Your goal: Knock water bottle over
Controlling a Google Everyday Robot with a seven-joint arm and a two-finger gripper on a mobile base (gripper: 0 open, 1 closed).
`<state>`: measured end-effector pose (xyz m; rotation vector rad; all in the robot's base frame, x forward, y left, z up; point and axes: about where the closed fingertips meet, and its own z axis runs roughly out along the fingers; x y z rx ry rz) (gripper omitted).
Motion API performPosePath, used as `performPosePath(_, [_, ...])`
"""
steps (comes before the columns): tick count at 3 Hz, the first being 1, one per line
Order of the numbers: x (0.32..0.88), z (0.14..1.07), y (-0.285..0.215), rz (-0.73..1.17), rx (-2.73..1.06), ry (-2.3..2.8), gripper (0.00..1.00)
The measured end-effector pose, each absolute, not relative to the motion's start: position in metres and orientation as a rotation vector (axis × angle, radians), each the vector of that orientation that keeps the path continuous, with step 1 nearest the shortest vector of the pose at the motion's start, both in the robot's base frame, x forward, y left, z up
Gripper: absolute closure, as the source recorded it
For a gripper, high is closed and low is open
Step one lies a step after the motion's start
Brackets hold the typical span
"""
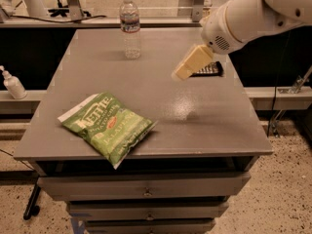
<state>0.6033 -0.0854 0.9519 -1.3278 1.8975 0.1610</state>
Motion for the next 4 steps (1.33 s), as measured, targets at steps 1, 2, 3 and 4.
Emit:
performPosePath(1, [0.62,0.951,-0.083,0.155,-1.292,1.84,0.0])
performPosePath(2, [0.656,0.952,-0.083,0.169,-1.225,1.745,0.0])
performPosePath(3, [0.696,0.949,-0.079,0.239,-1.157,1.658,0.0])
performPosePath(4, [0.724,0.939,-0.064,0.328,-1.121,1.605,0.0])
